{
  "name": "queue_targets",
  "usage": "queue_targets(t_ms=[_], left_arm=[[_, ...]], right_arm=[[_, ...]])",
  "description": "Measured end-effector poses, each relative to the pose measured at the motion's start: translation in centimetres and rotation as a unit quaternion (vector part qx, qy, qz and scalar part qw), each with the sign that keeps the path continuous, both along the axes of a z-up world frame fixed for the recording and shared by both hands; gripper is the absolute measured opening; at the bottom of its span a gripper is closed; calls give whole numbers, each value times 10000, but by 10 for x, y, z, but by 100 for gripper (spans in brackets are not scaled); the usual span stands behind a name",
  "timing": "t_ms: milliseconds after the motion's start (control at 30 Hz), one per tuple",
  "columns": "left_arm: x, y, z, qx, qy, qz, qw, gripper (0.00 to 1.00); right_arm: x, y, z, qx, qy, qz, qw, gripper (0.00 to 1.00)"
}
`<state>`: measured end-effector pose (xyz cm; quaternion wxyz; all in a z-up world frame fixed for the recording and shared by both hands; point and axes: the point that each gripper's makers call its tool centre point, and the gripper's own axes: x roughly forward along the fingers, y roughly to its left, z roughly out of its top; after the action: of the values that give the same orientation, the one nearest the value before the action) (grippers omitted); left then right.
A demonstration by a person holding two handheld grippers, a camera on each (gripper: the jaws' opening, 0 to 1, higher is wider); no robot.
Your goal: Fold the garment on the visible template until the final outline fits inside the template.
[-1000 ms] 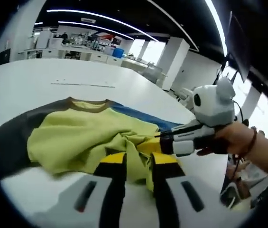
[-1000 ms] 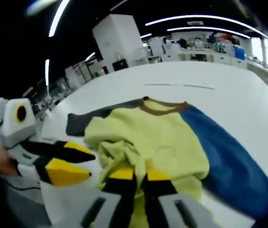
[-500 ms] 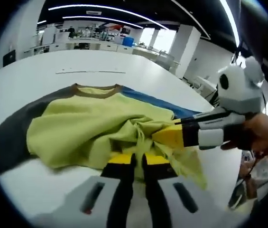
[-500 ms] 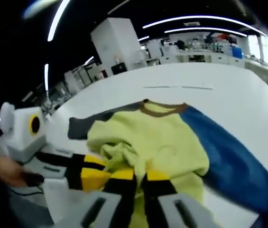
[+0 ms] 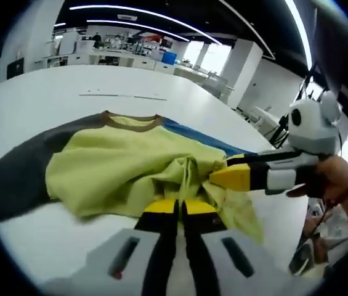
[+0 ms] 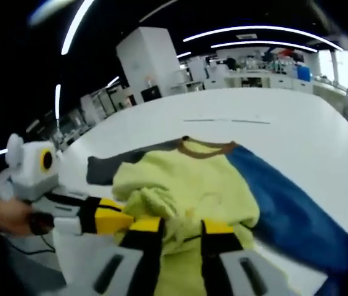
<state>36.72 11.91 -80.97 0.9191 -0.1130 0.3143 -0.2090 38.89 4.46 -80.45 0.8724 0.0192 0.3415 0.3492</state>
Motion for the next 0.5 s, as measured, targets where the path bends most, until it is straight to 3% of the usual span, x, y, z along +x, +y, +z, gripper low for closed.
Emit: queue_targets(t_ms=[233,500], left_arm=[[1,14,6,-28,-32,148,9999,0],[2,26,16,-72,-144,268,9995,0]], right_arm=[[-7,-21,13,-39,-46,-186,9998,34],[-23,-42,17,-157,-79,-354,9992,33]])
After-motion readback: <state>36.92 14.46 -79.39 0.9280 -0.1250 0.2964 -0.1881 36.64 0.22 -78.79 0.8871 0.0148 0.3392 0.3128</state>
